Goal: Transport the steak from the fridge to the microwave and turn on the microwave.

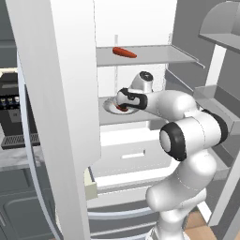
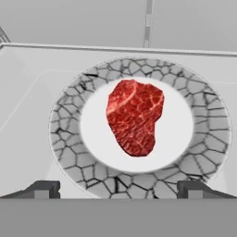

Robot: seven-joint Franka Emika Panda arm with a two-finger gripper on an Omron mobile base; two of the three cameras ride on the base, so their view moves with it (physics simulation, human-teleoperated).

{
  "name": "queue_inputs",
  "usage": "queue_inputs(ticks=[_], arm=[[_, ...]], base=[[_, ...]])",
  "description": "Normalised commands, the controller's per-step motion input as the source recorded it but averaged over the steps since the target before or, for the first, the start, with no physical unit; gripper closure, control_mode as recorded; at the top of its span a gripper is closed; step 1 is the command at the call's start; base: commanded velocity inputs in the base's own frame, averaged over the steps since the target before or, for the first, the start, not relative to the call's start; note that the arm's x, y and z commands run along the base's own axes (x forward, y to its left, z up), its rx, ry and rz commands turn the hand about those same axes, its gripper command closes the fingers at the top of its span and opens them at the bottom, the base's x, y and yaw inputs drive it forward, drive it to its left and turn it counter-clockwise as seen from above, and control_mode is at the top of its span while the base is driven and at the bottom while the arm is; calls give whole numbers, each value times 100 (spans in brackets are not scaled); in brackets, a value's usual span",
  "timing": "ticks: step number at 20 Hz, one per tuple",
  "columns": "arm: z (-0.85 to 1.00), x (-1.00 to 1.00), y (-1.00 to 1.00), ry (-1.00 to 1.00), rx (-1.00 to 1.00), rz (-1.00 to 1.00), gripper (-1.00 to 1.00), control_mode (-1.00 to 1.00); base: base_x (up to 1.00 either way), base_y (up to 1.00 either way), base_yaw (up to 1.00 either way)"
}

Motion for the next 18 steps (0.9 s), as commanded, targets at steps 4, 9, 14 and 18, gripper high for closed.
queue_inputs(ticks=[4,9,14,18], arm=[[-9,16,0,0,0,0,-100,-100],[-10,16,0,0,0,0,-100,-100],[-10,17,0,0,-1,0,-100,-100],[-10,15,0,0,-3,0,-100,-100]], base=[[0,0,0],[0,0,0],[0,0,0],[0,0,0]])
